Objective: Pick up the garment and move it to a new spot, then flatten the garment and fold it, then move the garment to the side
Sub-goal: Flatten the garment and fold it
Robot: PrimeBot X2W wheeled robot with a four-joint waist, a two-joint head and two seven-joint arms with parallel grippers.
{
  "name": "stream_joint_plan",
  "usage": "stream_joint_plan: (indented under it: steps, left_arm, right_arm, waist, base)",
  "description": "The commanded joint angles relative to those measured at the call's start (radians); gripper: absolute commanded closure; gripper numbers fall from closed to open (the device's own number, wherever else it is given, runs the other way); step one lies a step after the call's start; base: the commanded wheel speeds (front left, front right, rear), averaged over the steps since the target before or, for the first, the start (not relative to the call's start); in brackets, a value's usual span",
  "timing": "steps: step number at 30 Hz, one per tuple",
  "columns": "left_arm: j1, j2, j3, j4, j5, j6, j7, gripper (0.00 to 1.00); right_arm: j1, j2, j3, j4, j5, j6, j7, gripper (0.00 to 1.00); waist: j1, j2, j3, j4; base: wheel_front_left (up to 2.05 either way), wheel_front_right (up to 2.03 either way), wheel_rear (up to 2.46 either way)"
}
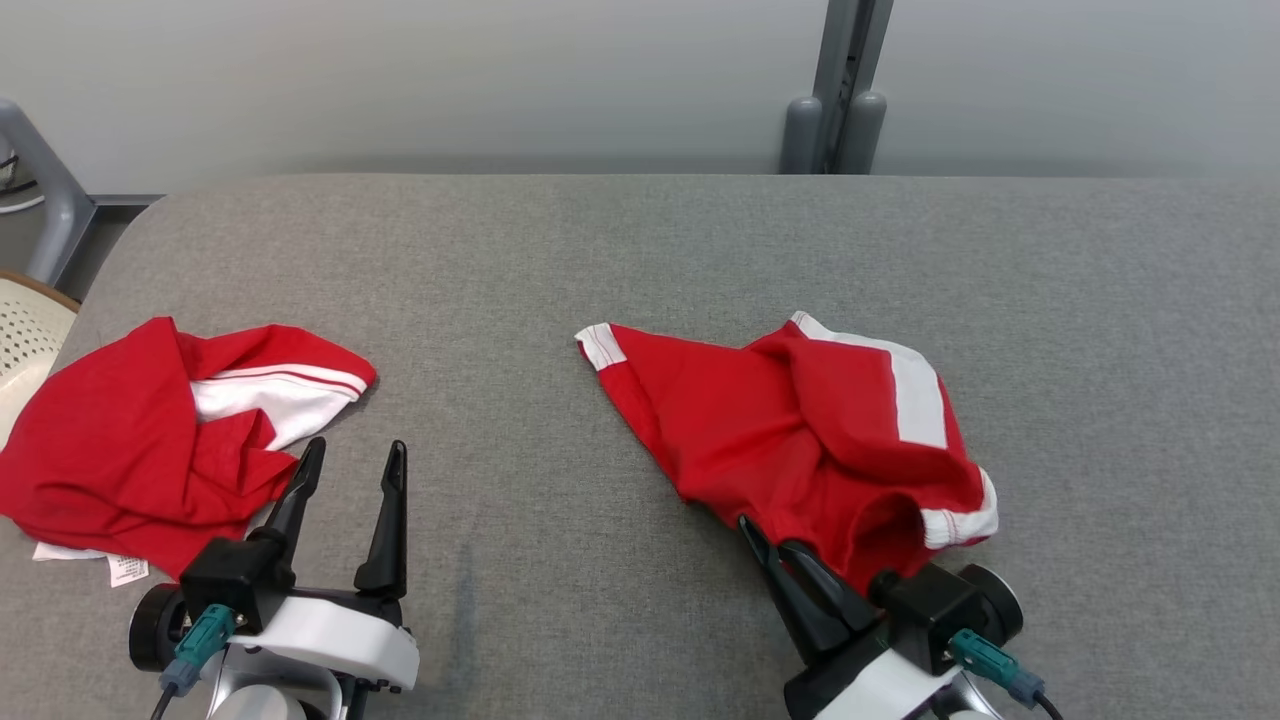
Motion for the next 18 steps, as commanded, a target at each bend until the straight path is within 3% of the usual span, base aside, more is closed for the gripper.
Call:
stream_joint_plan:
  steps: [1, 6, 10, 14, 18]
  left_arm:
    - [-0.005, 0.003, 0.004, 0.000, 0.003, 0.001, -0.004, 0.00]
    - [-0.006, 0.003, 0.004, -0.001, 0.006, 0.001, -0.005, 0.00]
    - [-0.005, 0.004, 0.007, -0.004, 0.005, 0.002, -0.005, 0.00]
    - [-0.010, 0.002, 0.006, -0.004, 0.007, 0.000, -0.005, 0.00]
    - [-0.019, 0.001, 0.001, -0.003, 0.009, -0.004, -0.005, 0.00]
  right_arm:
    - [0.008, -0.006, 0.004, -0.032, 0.010, 0.000, 0.006, 1.00]
    - [0.014, -0.014, 0.003, -0.225, 0.019, 0.000, 0.029, 1.00]
    - [0.027, -0.028, -0.078, -0.332, 0.004, 0.000, 0.057, 1.00]
    - [0.047, -0.034, -0.212, -0.356, -0.007, 0.000, 0.079, 1.00]
    - [0.055, -0.038, -0.337, -0.288, -0.005, 0.000, 0.088, 1.00]
  waist:
    - [0.0000, 0.0000, -0.005, -0.007]
    - [0.0000, 0.0000, -0.011, -0.024]
    - [0.0000, 0.0000, -0.011, -0.035]
    - [0.0000, 0.0000, -0.007, -0.038]
    - [0.0000, 0.0000, 0.000, -0.036]
  base:
    - [0.00, 0.00, 0.00]
    - [0.00, 0.00, 0.00]
    - [0.00, 0.00, 0.00]
    - [0.00, 0.00, 0.00]
    - [0.00, 0.00, 0.00]
